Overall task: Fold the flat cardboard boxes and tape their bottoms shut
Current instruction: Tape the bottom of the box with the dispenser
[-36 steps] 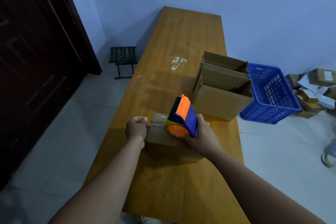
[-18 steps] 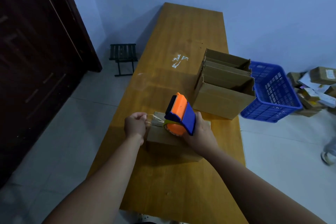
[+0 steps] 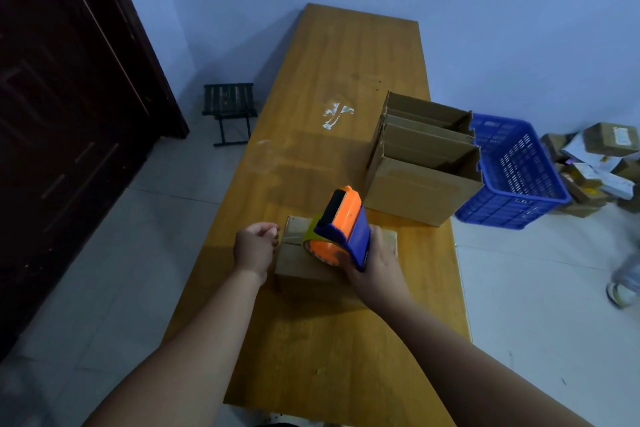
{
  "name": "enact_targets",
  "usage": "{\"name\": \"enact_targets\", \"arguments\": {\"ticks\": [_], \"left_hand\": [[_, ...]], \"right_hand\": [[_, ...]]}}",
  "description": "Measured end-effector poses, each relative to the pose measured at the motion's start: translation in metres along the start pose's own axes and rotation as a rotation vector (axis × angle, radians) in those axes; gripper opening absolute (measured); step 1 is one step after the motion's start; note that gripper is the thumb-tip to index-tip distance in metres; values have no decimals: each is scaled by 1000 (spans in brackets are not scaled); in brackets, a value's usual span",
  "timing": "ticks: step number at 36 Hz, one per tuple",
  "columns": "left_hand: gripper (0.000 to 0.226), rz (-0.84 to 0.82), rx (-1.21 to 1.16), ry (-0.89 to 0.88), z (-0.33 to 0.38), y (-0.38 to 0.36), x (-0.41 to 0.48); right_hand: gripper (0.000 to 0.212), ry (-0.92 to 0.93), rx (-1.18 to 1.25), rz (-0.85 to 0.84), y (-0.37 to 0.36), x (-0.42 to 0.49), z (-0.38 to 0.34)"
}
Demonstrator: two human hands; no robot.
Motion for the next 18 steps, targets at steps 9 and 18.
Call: {"name": "enact_targets", "arguments": {"ticks": [9,18], "left_hand": [[17,88,-79,-44,3,10,-5],[17,47,-44,2,-7,9,-4]], "right_hand": [[38,45,117,-31,-2,2,-3],[42,100,-17,-51,-7,1,-2]]}}
Point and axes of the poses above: each hand's wrist, its own x-axis towards the middle knuckle, its own y-axis out of the back of the hand, z = x × y, the point moved 5 cm from there along x, towards the middle knuckle, and after that the axes turned 9 degrees about -z, right-handed, at the moved point
